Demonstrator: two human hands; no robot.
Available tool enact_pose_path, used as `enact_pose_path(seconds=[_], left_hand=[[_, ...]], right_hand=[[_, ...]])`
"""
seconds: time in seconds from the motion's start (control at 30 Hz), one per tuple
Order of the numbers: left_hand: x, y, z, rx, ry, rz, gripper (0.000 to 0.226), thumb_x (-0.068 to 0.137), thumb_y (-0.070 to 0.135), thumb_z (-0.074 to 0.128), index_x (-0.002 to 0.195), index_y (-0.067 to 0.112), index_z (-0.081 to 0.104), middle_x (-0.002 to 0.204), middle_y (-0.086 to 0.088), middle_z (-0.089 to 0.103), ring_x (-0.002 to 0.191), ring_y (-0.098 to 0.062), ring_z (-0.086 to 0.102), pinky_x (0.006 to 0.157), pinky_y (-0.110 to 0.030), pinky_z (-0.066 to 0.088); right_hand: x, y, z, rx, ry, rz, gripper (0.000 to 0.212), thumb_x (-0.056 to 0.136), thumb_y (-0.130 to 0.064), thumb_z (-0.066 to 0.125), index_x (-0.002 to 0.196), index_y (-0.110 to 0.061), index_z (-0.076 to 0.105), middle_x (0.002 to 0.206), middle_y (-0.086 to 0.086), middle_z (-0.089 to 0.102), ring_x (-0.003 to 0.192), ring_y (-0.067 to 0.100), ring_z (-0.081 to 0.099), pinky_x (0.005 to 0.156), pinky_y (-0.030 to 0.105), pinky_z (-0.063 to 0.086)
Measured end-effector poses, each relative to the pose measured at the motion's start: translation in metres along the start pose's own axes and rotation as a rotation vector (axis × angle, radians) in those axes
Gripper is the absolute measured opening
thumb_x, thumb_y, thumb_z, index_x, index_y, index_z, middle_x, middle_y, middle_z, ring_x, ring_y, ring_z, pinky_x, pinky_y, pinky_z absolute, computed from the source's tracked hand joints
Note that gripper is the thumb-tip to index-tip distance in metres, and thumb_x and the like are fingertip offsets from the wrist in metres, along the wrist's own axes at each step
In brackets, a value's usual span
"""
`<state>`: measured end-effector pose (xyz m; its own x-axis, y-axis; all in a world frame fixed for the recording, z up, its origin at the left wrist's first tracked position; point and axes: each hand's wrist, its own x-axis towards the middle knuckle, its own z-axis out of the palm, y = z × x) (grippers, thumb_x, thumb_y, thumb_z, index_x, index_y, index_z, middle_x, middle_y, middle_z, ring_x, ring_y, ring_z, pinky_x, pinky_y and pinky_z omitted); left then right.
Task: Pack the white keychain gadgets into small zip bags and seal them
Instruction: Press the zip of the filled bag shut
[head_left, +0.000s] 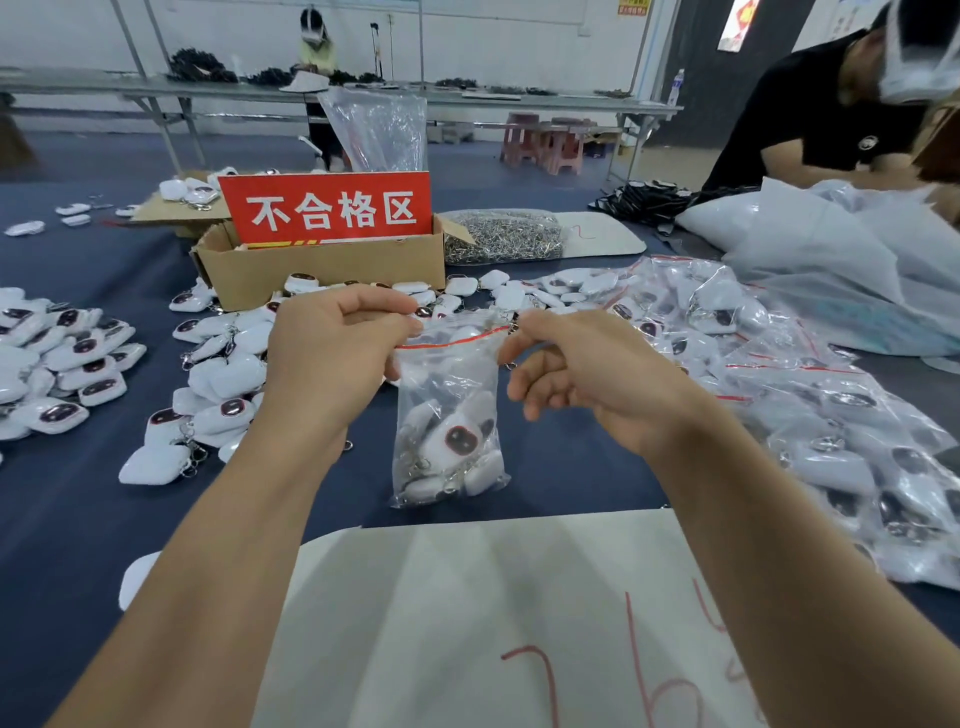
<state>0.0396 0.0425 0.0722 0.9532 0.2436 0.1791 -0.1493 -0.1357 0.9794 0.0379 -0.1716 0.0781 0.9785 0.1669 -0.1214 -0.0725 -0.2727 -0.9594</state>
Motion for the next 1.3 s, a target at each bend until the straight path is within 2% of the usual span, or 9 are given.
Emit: enact_pose_path(seconds=[0.17,0.33,0.43,0.53,0.67,0.93,1.07,1.2,1.3], left_hand=[[-0.002,0.003,0.0,-0.003,-0.039,0.008,0.019,0.062,0.023,0.069,0.075,0.032,0.08,0.075,-0.003,0.077,0.048,-0.011,0.052,0.061,-0.029,0.05],[0.003,-0.002,-0.004,0.026,-0.058,0.035,0.024,0.083,0.005,0.07,0.074,0.025,0.08,0.075,-0.006,0.076,0.049,-0.011,0.052,0.048,-0.016,0.043],[0.008,-0.004,-0.016,0.002,-0.214,0.03,0.009,0.083,0.02,0.081,0.088,0.027,0.082,0.088,-0.003,0.079,0.061,-0.012,0.057,0.058,-0.017,0.049],[0.009,-0.014,-0.03,0.022,-0.358,0.054,0.041,0.065,0.016,0.088,0.104,0.025,0.079,0.096,0.004,0.079,0.074,-0.008,0.064,0.073,-0.015,0.055],[0.008,-0.021,-0.025,-0.071,-0.287,0.029,0.029,0.077,-0.006,0.077,0.081,0.022,0.083,0.075,0.005,0.076,0.065,-0.005,0.064,0.062,-0.013,0.05],[0.002,-0.024,-0.012,-0.178,-0.332,-0.013,0.013,0.069,0.016,0.079,0.082,0.017,0.084,0.09,-0.004,0.08,0.085,-0.011,0.075,0.074,-0.017,0.055],[0.004,-0.026,-0.016,-0.199,-0.371,-0.001,0.014,0.069,0.019,0.079,0.082,0.014,0.083,0.084,-0.003,0.079,0.07,-0.003,0.069,0.064,-0.01,0.049],[0.005,-0.029,-0.016,-0.177,-0.366,-0.035,0.036,0.063,0.024,0.092,0.091,0.004,0.081,0.108,-0.032,0.07,0.089,-0.02,0.052,0.076,-0.029,0.034],[0.005,-0.029,-0.013,-0.237,-0.353,-0.069,0.018,0.069,0.023,0.081,0.081,0.01,0.083,0.099,-0.026,0.065,0.089,-0.024,0.043,0.076,-0.033,0.031]], right_hand=[[-0.003,0.008,0.003,-0.007,0.101,-0.092,0.01,0.085,-0.006,0.069,0.095,-0.01,0.073,0.07,0.004,0.072,0.058,0.016,0.062,0.062,0.022,0.041],[0.001,0.008,0.014,-0.116,0.201,-0.16,0.004,0.086,-0.015,0.077,0.087,-0.018,0.074,0.065,-0.002,0.065,0.061,0.013,0.05,0.065,0.03,0.042],[0.002,0.013,0.014,-0.012,0.263,-0.213,0.02,0.087,-0.011,0.077,0.068,-0.016,0.074,0.064,0.001,0.063,0.061,0.013,0.048,0.068,0.032,0.043],[0.001,0.02,0.015,0.105,0.287,-0.244,0.023,0.088,-0.008,0.076,0.066,-0.016,0.076,0.065,0.0,0.065,0.064,0.012,0.05,0.068,0.025,0.045],[0.0,0.034,0.024,0.315,0.27,-0.323,0.027,0.088,-0.003,0.072,0.067,-0.019,0.072,0.069,0.0,0.064,0.073,0.013,0.053,0.072,0.021,0.046],[-0.006,0.054,0.041,0.552,0.324,-0.368,0.023,0.094,-0.007,0.065,0.072,-0.013,0.068,0.073,0.006,0.066,0.074,0.017,0.057,0.072,0.026,0.046],[-0.012,0.058,0.043,0.503,0.368,-0.42,0.018,0.096,-0.011,0.067,0.079,-0.012,0.071,0.073,0.004,0.069,0.072,0.013,0.061,0.072,0.023,0.05],[-0.013,0.056,0.04,0.613,0.366,-0.382,0.02,0.094,-0.007,0.071,0.081,-0.02,0.079,0.076,0.004,0.073,0.073,0.015,0.064,0.075,0.026,0.053],[-0.015,0.056,0.038,0.658,0.337,-0.361,0.024,0.092,-0.002,0.07,0.078,-0.018,0.08,0.076,0.006,0.073,0.072,0.018,0.064,0.075,0.027,0.054]])
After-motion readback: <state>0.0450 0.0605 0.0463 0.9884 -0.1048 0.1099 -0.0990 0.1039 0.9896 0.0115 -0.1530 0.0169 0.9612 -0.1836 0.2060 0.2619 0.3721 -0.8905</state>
